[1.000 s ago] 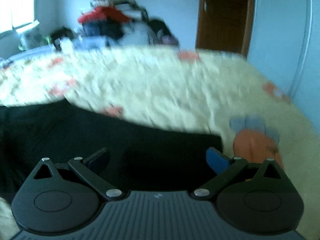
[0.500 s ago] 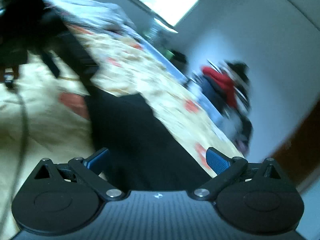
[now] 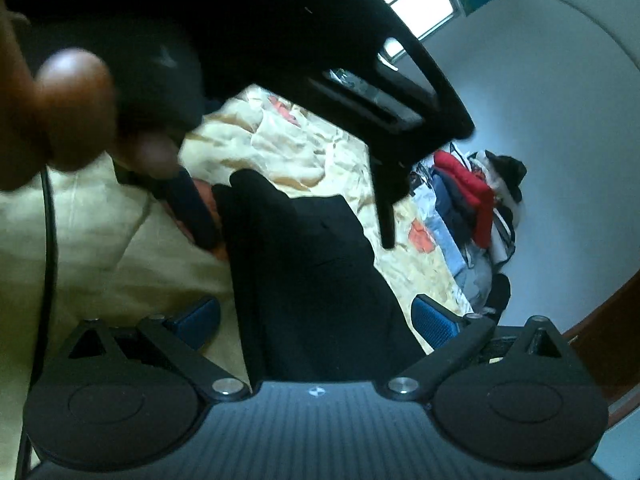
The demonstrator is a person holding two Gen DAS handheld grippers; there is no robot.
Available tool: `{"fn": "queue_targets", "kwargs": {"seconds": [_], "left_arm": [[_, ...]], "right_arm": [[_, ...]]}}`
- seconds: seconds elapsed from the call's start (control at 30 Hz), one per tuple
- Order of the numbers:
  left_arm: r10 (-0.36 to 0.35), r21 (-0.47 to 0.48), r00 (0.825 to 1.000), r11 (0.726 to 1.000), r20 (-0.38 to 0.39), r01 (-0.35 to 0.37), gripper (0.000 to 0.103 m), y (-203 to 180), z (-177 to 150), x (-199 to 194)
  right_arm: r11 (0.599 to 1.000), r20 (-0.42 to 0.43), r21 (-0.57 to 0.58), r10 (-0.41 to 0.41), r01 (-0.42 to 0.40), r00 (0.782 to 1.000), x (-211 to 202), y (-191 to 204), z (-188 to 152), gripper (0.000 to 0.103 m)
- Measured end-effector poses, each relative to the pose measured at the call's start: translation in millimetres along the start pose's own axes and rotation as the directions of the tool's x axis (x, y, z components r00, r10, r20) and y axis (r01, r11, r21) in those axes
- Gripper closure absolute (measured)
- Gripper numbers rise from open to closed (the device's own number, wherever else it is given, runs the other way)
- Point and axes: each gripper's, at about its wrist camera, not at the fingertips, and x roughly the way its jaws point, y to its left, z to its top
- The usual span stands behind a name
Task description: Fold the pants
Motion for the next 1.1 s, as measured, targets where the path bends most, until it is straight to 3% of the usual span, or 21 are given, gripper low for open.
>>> {"fn": "queue_targets", "kwargs": {"seconds": [0.07, 0.13, 0.2, 0.4, 0.53, 0.6, 0.63, 0.7, 0.93, 1.1], "left_arm": [[-0.002, -0.03, 1.0, 1.0, 0.017, 0.002, 0.001, 0.3, 4.1, 3.2], [-0.008, -0.046, 0.999, 0.999, 0.034, 0.01, 0.001, 1.1, 7.9, 4.0], [-0.028, -0.057, 0.998, 0.998, 0.051, 0.031, 0.003, 2.9, 11.2, 2.4], [-0.097, 0.055, 0.994, 0.994, 0.052, 0.094, 0.011, -4.1, 12.5, 1.9], [-0.151, 0.181, 0.988, 0.973, 0.032, 0.143, 0.011, -16.7, 11.9, -0.1], [-0.138, 0.23, 0.99, 0.964, 0.007, 0.133, 0.011, -21.5, 12.8, 1.8], [-0.13, 0.242, 0.991, 0.962, -0.007, 0.128, 0.011, -22.2, 14.5, 3.3], [-0.125, 0.25, 0.992, 0.96, -0.034, 0.129, 0.01, -20.7, 18.0, 6.0], [-0.111, 0.2, 0.994, 0.973, -0.023, 0.114, 0.002, -9.0, 22.7, 11.0], [-0.145, 0.134, 0.989, 0.98, -0.011, 0.145, 0.002, -8.6, 28.1, 22.7]], "right_arm": [[1.0, 0.011, -0.007, 0.002, -0.002, 1.0, 4.3, 0.1, 3.8, 0.006], [0.999, 0.006, 0.03, 0.027, -0.028, 1.0, 11.8, -4.8, 6.8, 0.036], [0.997, 0.004, 0.054, 0.048, -0.048, 0.999, 17.4, -5.1, 6.6, 0.047], [0.992, 0.047, 0.104, 0.068, -0.072, 0.997, 10.7, -8.4, 5.1, 0.049], [0.996, 0.049, 0.041, 0.078, -0.08, 0.996, 16.0, -2.2, 8.8, 0.049], [0.998, 0.05, 0.001, 0.06, -0.06, 0.997, 21.1, 3.7, 9.3, 0.049], [0.998, 0.042, -0.001, 0.066, -0.066, 0.997, 24.5, 3.9, 9.8, 0.055], [0.998, 0.032, 0.011, 0.063, -0.064, 0.997, 29.1, 0.1, 11.1, 0.076], [0.963, 0.073, 0.227, 0.132, -0.145, 0.989, 25.3, -39.1, 10.5, 0.08], [0.883, 0.118, 0.413, 0.189, -0.221, 0.975, 25.0, -70.8, 5.8, 0.08]]}}
